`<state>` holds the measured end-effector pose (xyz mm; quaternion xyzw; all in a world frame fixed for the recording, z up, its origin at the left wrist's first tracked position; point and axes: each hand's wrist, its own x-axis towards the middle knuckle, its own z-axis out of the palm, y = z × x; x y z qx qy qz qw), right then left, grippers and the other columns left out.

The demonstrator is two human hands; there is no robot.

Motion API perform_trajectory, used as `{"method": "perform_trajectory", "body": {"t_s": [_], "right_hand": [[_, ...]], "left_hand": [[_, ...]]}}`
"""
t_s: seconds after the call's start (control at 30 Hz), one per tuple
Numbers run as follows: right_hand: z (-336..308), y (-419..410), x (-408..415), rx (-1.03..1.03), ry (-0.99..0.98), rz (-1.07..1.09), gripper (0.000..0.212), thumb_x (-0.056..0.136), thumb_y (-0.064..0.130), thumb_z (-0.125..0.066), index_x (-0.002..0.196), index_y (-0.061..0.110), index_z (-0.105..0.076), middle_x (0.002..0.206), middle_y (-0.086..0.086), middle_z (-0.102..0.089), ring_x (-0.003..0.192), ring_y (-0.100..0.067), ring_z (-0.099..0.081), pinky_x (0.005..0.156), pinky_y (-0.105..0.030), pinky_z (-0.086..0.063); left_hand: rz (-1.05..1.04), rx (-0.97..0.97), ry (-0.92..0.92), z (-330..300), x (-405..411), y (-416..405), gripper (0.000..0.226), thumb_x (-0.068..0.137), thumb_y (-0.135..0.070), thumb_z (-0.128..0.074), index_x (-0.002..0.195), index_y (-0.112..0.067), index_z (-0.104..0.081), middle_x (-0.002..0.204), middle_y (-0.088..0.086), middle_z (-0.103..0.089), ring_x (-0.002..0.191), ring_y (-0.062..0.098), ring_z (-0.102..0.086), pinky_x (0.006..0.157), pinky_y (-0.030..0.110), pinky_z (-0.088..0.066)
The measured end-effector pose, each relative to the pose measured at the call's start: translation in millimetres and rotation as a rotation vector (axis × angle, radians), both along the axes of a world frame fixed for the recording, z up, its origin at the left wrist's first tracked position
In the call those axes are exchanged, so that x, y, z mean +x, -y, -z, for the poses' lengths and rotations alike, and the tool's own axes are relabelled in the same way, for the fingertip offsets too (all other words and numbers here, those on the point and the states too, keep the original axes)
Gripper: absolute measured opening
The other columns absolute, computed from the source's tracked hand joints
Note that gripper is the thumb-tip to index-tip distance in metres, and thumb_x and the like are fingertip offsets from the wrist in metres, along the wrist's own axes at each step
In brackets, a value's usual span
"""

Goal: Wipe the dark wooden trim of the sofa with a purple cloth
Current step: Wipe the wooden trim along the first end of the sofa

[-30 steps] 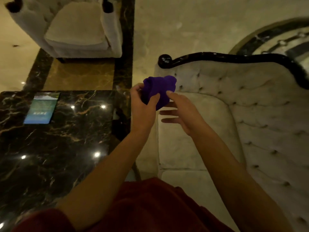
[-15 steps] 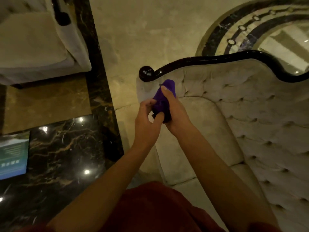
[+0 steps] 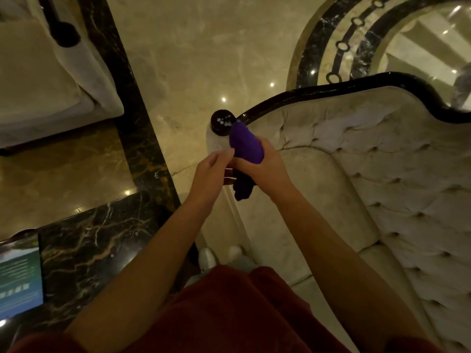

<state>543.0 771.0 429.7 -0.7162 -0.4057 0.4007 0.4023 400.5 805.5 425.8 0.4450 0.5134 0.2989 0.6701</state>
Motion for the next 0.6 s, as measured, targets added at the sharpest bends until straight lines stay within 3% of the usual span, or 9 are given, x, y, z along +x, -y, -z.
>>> {"method": "perform_trajectory", "body": {"t_s": [0.17, 0.27, 0.37, 0.5, 0.6], "right_hand": [[18, -36, 14, 0.005, 0.139, -0.227, 0.085, 0.083, 0.034, -0.083, 0.155, 0.029, -0.038, 0.143, -0.002, -0.052, 0.120, -0.016, -0.060, 0.099, -0.035, -0.058], [26, -69, 26, 0.015, 0.102, -0.257, 0.071, 0.086, 0.034, -0.080, 0.149, 0.032, -0.047, 0.138, 0.003, -0.053, 0.116, -0.013, -0.058, 0.100, -0.038, -0.057], [34, -105, 45, -0.004, 0.047, -0.243, 0.062, 0.087, 0.033, -0.082, 0.143, 0.029, -0.054, 0.131, 0.003, -0.059, 0.113, -0.014, -0.061, 0.099, -0.038, -0.057], [49, -143, 64, -0.044, 0.054, -0.297, 0.063, 0.087, 0.036, -0.083, 0.141, 0.027, -0.053, 0.124, 0.005, -0.062, 0.107, -0.012, -0.062, 0.090, -0.028, -0.056], [63, -162, 74, -0.073, 0.089, -0.323, 0.071, 0.087, 0.042, -0.081, 0.149, 0.031, -0.047, 0.136, 0.004, -0.060, 0.114, -0.013, -0.060, 0.095, -0.030, -0.056]], "left_hand": [[0.007, -0.140, 0.010, 14, 20, -34, 0.036, 0.101, -0.046, -0.060, 0.119, -0.017, -0.068, 0.107, 0.002, -0.080, 0.096, 0.016, -0.078, 0.076, 0.031, -0.063], [-0.072, -0.218, 0.030, 20, 32, -64, 0.025, 0.103, -0.037, -0.060, 0.119, -0.019, -0.068, 0.104, 0.000, -0.081, 0.094, 0.017, -0.078, 0.073, 0.031, -0.063], [-0.093, -0.249, 0.015, 25, 44, -98, 0.026, 0.104, -0.029, -0.058, 0.124, -0.016, -0.069, 0.113, 0.006, -0.079, 0.102, 0.023, -0.077, 0.087, 0.038, -0.063], [-0.110, -0.305, -0.024, 35, 57, -127, 0.030, 0.107, -0.032, -0.051, 0.124, -0.015, -0.070, 0.115, 0.010, -0.078, 0.106, 0.028, -0.075, 0.089, 0.040, -0.061], [-0.108, -0.341, -0.075, 50, 68, -143, 0.034, 0.109, -0.040, -0.046, 0.117, -0.020, -0.072, 0.109, 0.007, -0.080, 0.101, 0.024, -0.077, 0.089, 0.041, -0.062]]}}
